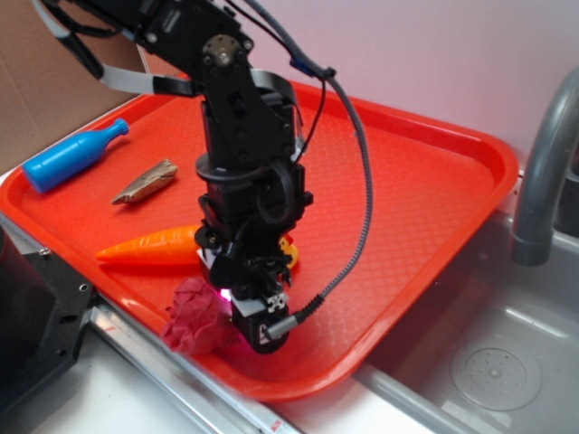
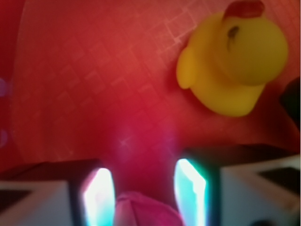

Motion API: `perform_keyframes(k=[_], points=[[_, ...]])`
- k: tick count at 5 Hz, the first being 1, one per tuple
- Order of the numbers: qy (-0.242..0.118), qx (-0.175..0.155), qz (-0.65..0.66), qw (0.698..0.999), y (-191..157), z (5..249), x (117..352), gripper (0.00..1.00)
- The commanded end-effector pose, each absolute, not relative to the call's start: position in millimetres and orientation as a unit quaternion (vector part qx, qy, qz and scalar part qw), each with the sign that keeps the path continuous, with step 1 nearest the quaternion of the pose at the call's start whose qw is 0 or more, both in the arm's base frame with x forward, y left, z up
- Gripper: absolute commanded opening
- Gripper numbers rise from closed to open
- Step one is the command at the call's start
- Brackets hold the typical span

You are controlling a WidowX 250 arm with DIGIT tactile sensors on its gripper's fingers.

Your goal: Grab the red paper.

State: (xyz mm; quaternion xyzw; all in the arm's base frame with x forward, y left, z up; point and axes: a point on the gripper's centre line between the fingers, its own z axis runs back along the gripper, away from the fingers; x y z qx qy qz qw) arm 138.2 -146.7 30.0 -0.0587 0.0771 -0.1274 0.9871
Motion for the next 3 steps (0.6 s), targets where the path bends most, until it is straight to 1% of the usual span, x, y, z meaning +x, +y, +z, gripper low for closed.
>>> perform_keyframes(k=[1,2,3], points=[[-0.009,-0.060,-0.115,0.991,-134,81,128,1.00],[-0.063,-0.055,-0.129,0.988,-126,103,117,1.00],[-0.066,-0.065,-0.143,0.985,-122,106,97,1.00]])
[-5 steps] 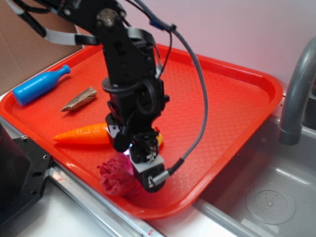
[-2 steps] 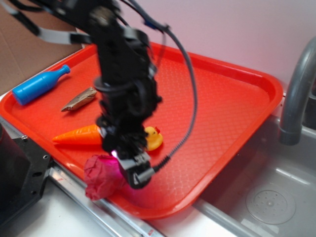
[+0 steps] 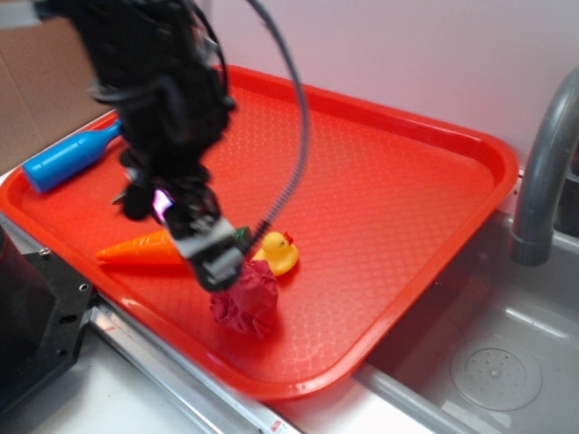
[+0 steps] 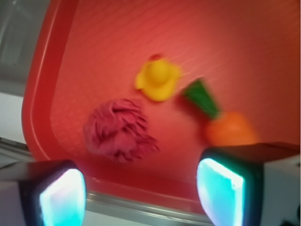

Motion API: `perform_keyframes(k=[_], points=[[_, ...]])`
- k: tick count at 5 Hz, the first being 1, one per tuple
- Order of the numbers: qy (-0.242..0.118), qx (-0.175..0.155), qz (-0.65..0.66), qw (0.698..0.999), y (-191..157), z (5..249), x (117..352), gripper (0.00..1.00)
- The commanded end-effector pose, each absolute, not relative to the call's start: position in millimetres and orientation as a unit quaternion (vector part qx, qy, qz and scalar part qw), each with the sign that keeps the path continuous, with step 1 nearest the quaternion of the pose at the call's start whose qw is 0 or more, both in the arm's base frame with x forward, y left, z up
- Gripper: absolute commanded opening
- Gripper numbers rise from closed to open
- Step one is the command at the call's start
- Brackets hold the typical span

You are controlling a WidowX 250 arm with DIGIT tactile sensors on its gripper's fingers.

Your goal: Grab the red paper.

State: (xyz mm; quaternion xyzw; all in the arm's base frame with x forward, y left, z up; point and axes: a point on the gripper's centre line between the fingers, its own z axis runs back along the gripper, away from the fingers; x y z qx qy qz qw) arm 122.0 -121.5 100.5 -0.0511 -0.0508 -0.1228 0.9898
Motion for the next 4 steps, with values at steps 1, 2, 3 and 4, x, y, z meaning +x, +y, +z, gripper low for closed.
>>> perform_keyframes(k=[1,2,3,4], points=[[-0.059,-0.064,-0.170,0.982,-128,92,92,1.00],[-0.053,-0.036,-0.200,0.978,-137,69,102,1.00],[-0.046,-0.015,-0.206,0.977,-142,49,115,1.00],[-0.041,-0.032,-0.235,0.971,-150,31,133,1.00]])
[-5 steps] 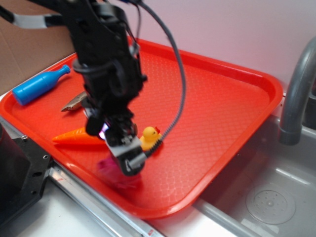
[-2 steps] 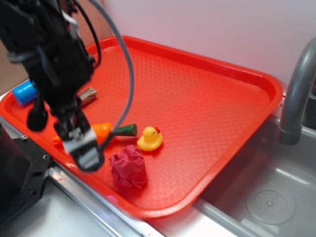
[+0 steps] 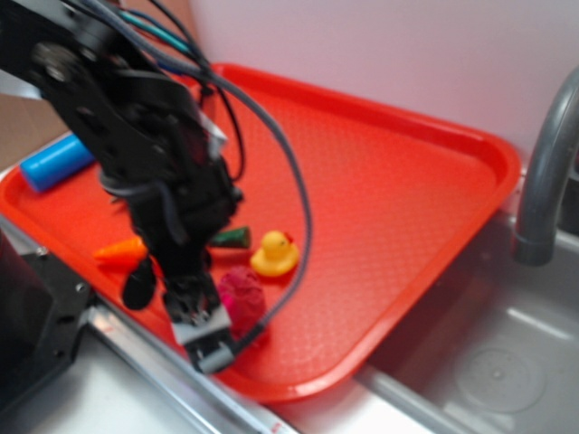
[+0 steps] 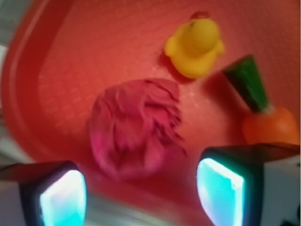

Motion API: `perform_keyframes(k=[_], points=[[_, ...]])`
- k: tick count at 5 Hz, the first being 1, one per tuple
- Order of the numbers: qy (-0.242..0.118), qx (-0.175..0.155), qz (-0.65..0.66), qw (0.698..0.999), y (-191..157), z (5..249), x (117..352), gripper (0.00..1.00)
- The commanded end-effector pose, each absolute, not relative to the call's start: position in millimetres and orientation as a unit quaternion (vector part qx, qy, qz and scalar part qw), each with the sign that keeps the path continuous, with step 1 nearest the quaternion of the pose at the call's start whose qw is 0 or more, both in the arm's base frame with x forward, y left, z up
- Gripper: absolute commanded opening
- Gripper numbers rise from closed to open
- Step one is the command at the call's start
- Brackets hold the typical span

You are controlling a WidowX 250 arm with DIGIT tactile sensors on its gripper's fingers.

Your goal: Grab the red paper.

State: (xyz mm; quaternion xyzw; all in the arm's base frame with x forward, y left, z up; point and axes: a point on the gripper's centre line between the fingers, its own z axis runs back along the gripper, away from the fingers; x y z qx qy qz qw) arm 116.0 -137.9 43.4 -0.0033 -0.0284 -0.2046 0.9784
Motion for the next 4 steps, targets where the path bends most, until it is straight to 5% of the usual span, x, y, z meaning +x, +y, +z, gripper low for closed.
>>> perform_keyframes(k=[1,2,4], points=[[-0.031,-0.027,-0.235,0.971,-157,17,146,1.00],[-0.016,-0.018,-0.225,0.974,-162,17,154,0.00],[-0.040,-0.028,-0.182,0.982,-128,78,163,0.00]])
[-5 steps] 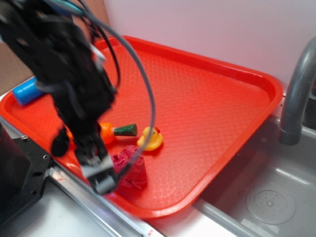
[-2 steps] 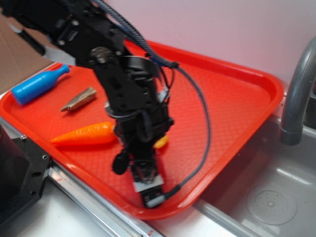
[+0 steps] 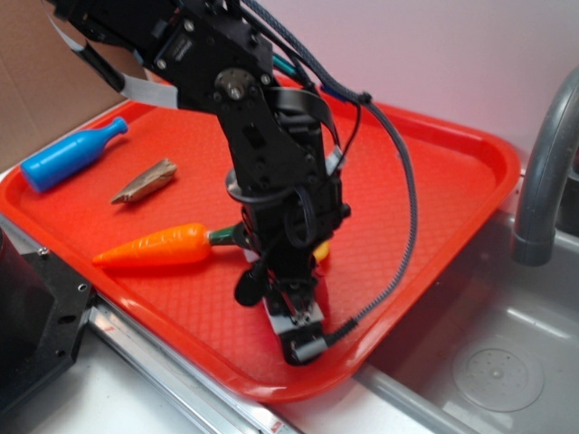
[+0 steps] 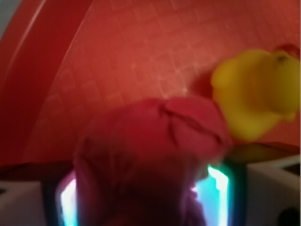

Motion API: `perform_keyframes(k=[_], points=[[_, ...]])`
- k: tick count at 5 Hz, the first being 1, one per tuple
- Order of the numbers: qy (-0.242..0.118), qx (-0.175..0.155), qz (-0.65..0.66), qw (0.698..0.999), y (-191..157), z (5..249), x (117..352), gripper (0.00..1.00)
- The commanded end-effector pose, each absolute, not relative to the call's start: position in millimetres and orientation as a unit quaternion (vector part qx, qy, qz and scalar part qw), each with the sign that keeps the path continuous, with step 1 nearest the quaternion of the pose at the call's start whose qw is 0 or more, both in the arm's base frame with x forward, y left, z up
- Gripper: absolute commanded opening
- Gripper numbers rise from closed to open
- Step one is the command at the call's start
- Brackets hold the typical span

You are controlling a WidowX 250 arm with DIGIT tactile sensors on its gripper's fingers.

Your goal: Grab the red paper.

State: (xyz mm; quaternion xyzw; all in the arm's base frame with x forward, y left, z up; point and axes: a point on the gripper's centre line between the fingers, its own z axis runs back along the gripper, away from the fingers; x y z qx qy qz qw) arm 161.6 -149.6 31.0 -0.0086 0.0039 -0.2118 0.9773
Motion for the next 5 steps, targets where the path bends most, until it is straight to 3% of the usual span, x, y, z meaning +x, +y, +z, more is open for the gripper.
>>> perform_keyframes(k=[1,3,4,5], points=[[-0.048,-0.033,-0.130,0.990,-97,118,167,0.00],[-0.081,0.020,0.071,0.994,-5,195,156,0.00],[-0.095,0.017,0.109,0.989,29,206,167,0.00],[-0.089,0.008,0.104,0.991,29,195,181,0.00]])
